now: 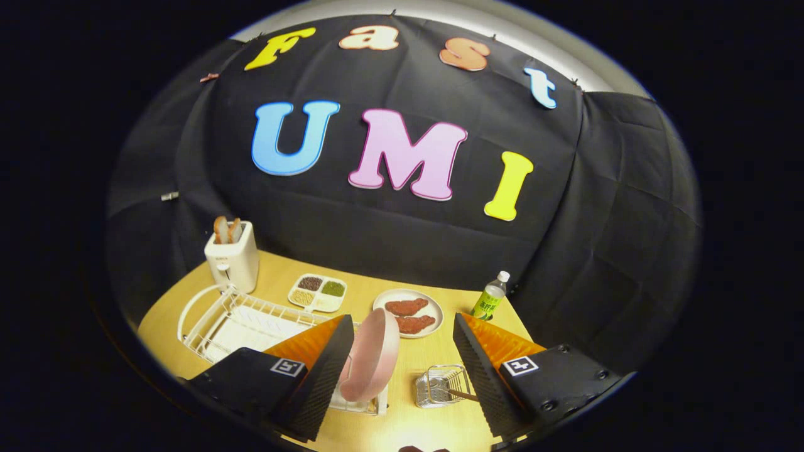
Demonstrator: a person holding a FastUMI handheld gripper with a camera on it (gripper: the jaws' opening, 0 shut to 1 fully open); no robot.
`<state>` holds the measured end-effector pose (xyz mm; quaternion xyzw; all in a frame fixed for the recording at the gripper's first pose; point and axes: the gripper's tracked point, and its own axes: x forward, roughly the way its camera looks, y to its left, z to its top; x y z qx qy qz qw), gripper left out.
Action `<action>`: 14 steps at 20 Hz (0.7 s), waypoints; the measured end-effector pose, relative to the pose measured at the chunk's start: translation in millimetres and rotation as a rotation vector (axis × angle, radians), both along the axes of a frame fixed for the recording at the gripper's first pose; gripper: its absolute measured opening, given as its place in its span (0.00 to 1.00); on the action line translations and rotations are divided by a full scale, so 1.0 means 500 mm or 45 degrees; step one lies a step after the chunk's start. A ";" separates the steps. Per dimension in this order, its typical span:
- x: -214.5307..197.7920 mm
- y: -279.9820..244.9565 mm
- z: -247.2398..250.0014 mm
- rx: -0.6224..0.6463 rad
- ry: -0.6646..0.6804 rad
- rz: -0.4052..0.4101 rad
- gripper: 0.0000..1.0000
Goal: Take the plate from the dish rack, then take the spoon from the basket and place it into the plate.
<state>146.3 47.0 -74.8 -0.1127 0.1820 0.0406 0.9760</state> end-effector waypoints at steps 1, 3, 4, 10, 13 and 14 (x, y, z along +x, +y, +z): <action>0.016 0.006 -0.024 -0.040 0.050 0.004 0.98; 0.037 0.011 -0.078 -0.109 0.163 0.003 0.98; 0.046 0.011 -0.103 -0.133 0.217 -0.002 0.97; 0.082 -0.008 -0.213 -0.235 0.468 -0.077 0.95; 0.093 -0.003 -0.245 -0.178 0.549 -0.140 0.77; 0.096 0.003 -0.249 -0.152 0.564 -0.150 0.65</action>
